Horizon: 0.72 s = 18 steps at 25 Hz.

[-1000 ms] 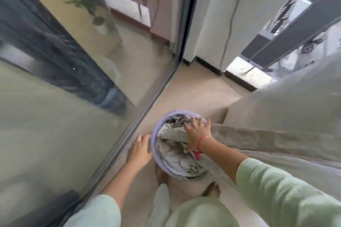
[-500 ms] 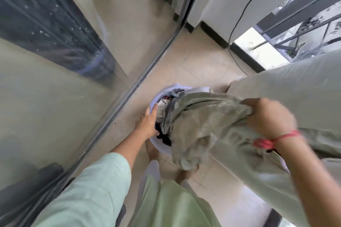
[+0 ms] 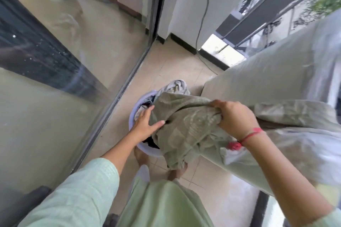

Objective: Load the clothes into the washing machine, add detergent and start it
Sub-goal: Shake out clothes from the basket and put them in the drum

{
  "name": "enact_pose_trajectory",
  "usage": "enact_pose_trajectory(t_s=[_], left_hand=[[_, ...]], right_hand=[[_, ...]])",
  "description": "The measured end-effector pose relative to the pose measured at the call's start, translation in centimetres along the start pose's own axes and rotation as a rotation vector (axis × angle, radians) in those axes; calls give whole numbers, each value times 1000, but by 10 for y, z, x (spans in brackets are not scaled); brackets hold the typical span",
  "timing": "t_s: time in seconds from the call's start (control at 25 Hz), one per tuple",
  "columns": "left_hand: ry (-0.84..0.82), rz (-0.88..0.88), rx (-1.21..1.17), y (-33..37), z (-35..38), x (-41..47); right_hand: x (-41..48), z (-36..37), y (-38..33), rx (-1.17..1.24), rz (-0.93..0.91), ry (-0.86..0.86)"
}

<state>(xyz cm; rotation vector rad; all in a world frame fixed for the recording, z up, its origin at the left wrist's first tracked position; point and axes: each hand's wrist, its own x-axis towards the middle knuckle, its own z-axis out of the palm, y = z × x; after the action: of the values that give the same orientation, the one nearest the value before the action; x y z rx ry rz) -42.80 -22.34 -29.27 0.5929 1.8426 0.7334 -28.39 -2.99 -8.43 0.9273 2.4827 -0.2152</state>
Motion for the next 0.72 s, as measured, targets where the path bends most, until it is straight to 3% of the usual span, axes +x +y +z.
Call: enact_pose_trajectory(t_s=[0.12, 0.28, 0.36, 0.48, 0.6, 0.72], left_hand=[[-42, 219, -77, 62, 15, -29], [-123, 285, 161, 116, 33, -35], [-195, 245, 329, 122, 38, -27], [-199, 191, 444, 129, 43, -18], [-129, 253, 459, 155, 57, -15], [-55, 384, 184, 199, 85, -19]], right_hand=[[-10, -17, 0, -61, -144, -51], [-48, -31, 59, -498, 128, -292], [-65, -29, 70, -545, 85, -272], [-84, -57, 81, -347, -32, 112], [-127, -113, 131, 162, 82, 550], [-170, -110, 203, 475, 327, 889]])
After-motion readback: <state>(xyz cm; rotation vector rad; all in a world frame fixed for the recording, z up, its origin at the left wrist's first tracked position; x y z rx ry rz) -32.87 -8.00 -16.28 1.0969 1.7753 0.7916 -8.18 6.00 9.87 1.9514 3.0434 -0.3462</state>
